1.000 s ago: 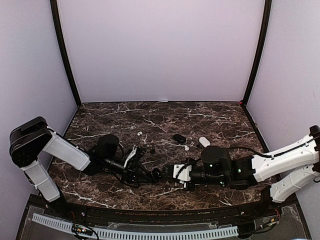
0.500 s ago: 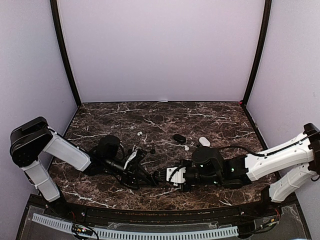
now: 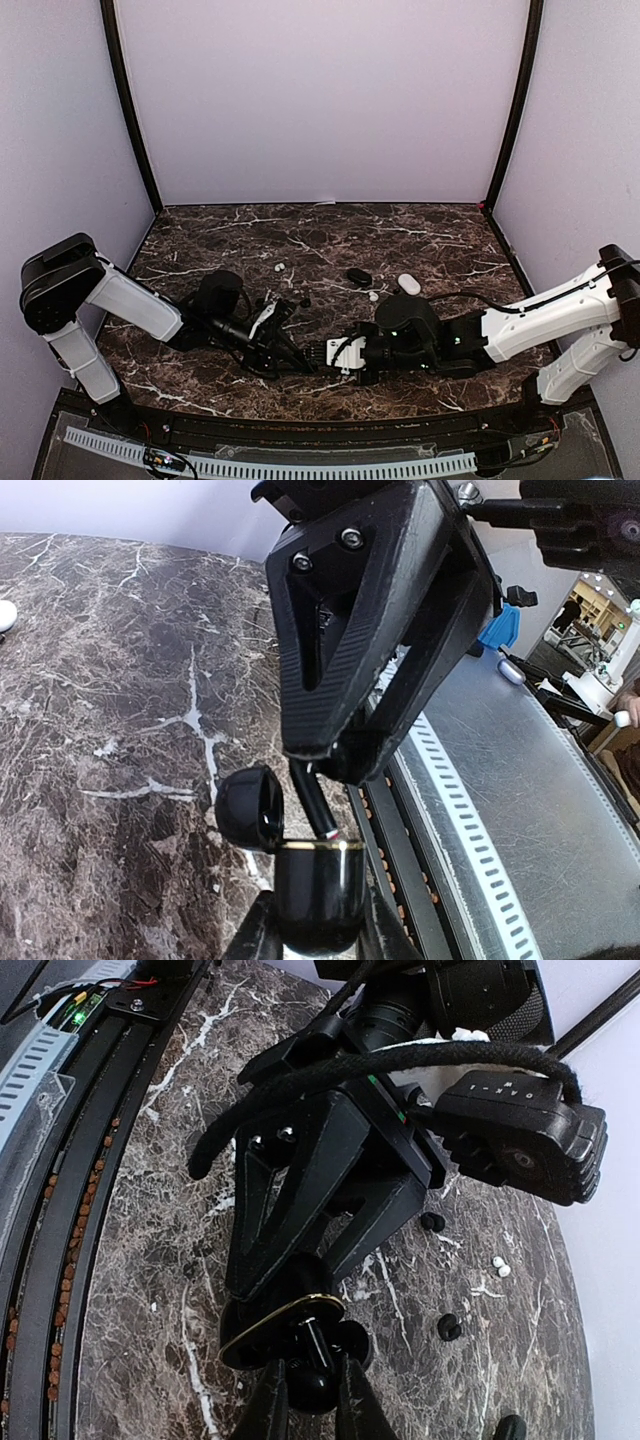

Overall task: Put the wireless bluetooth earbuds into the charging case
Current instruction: Insert the left earbud into the left side groove of the charging case.

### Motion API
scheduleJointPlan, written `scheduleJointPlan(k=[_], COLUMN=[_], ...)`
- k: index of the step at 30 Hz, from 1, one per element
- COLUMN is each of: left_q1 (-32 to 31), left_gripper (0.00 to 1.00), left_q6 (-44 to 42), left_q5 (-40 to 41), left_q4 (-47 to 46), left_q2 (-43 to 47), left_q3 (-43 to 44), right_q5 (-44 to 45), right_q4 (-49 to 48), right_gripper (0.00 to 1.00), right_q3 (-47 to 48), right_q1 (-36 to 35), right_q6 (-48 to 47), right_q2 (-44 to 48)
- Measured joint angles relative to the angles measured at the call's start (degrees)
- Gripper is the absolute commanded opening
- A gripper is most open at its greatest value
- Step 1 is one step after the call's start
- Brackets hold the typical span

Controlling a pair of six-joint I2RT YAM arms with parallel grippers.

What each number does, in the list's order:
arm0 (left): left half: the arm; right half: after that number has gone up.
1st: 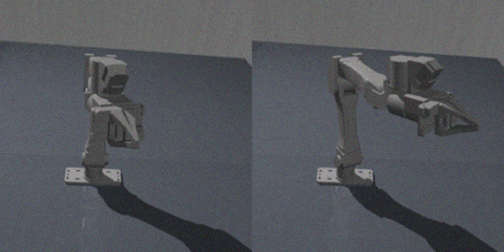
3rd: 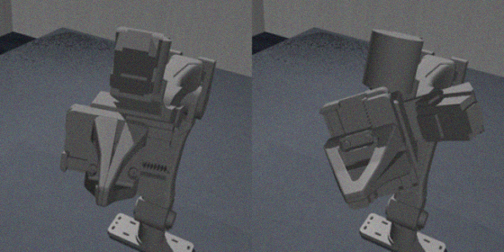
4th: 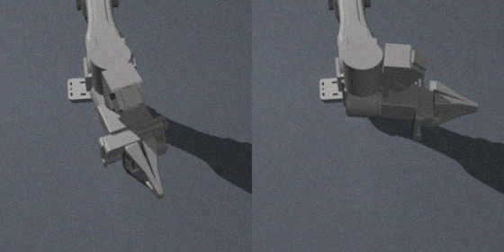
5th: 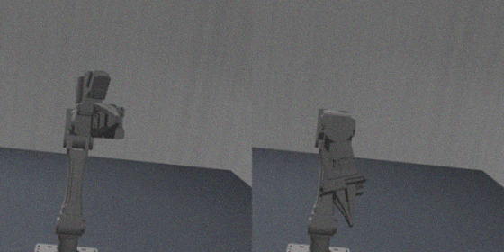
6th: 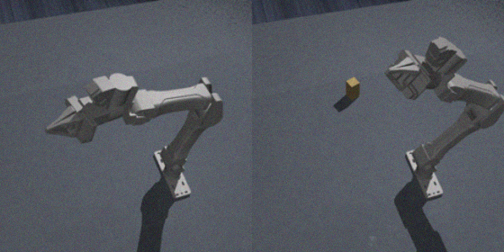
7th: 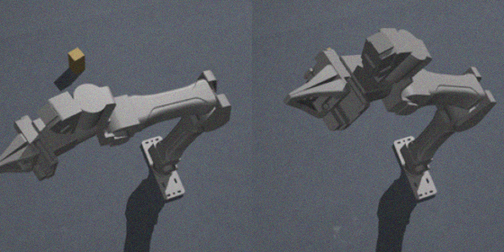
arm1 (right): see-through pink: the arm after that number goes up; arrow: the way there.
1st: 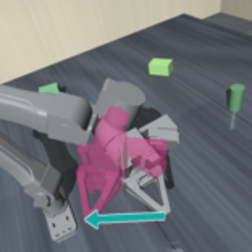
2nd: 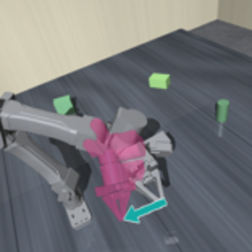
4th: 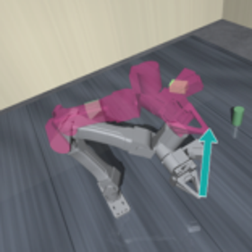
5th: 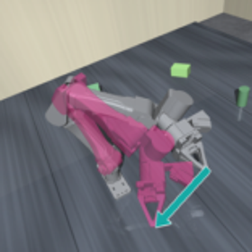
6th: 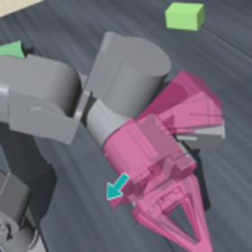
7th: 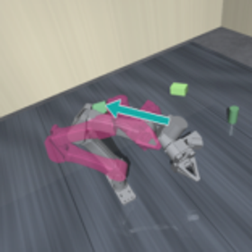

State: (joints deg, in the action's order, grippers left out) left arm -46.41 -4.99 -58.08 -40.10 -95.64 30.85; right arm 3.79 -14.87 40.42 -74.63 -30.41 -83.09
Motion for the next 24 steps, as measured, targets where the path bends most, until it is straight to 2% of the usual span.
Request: scheduleJointPlan(k=[13, 24], left_q1=[-0.63, -0.68], left_gripper=[0.06, 0.05], left_q6=[-1.25, -1.68], left_q5=[0.00, 1.11], left_q4=[1.64, 4.79], left_q2=[-0.04, -0.42], left_q3=[0.46, 0.96], right_q5=[0.11, 0.92], right_q4=[0.24, 5.79], right_gripper=[0.00, 0.00], right_q3=[0.66, 4.39], right_q1=[0.02, -0.04], right_q6=[-0.83, -2.25], right_q2=[-0.63, -2.93])
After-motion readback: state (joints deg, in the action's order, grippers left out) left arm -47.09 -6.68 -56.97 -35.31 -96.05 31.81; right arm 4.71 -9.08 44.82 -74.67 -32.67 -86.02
